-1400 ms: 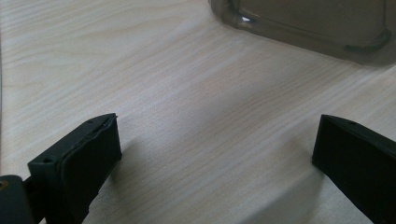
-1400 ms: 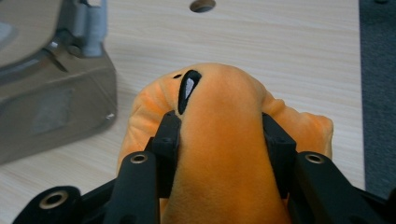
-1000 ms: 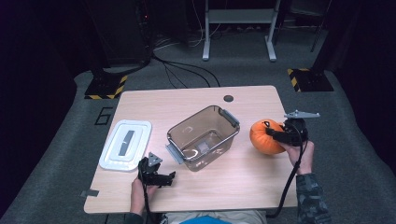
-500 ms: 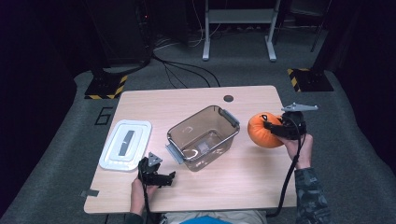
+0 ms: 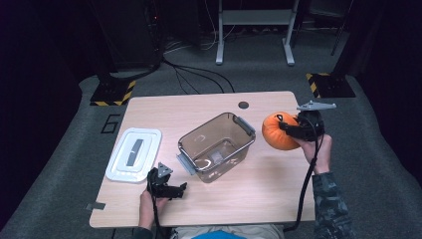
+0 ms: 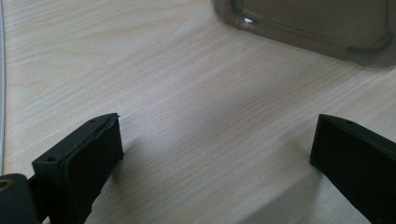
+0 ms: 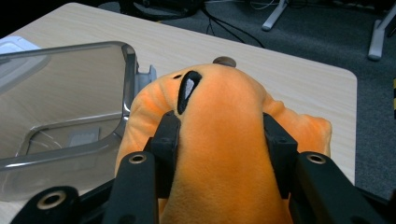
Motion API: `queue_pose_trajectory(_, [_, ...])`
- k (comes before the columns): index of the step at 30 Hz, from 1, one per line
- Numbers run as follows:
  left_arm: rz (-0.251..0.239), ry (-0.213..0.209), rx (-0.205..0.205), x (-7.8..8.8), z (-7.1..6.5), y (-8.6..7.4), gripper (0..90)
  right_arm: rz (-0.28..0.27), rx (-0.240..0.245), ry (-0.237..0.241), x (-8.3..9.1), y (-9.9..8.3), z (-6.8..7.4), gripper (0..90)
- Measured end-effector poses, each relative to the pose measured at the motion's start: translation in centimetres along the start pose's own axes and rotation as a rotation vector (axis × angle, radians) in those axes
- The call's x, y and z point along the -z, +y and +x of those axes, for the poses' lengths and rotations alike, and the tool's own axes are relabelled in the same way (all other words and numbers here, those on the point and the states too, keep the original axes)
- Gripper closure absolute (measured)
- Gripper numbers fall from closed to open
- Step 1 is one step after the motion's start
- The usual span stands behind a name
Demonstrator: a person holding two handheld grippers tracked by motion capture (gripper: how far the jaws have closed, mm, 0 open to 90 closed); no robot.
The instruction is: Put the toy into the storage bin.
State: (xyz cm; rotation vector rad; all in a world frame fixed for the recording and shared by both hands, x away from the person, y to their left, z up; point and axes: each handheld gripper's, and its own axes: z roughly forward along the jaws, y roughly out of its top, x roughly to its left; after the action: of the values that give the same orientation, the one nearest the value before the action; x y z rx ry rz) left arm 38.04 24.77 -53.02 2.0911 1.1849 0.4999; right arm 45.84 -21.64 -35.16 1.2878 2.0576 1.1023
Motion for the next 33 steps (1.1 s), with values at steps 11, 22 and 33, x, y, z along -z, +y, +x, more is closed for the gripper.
queue_pose_trajectory(11, [-0.003, 0.001, -0.001, 0.0, 0.0, 0.0, 2.1, -0.028, 0.031, -0.01, 0.9, 2.0, 0.6, 57.1])
queue_pose_trajectory(22, [-0.003, 0.002, -0.004, 0.0, 0.0, 0.0, 2.1, -0.045, 0.06, -0.007, 1.1, 3.6, 1.4, 57.1])
queue_pose_trajectory(33, [-0.002, 0.001, -0.005, 0.0, 0.0, 0.0, 2.1, -0.058, 0.097, 0.016, 0.7, 5.1, 2.7, 57.0])
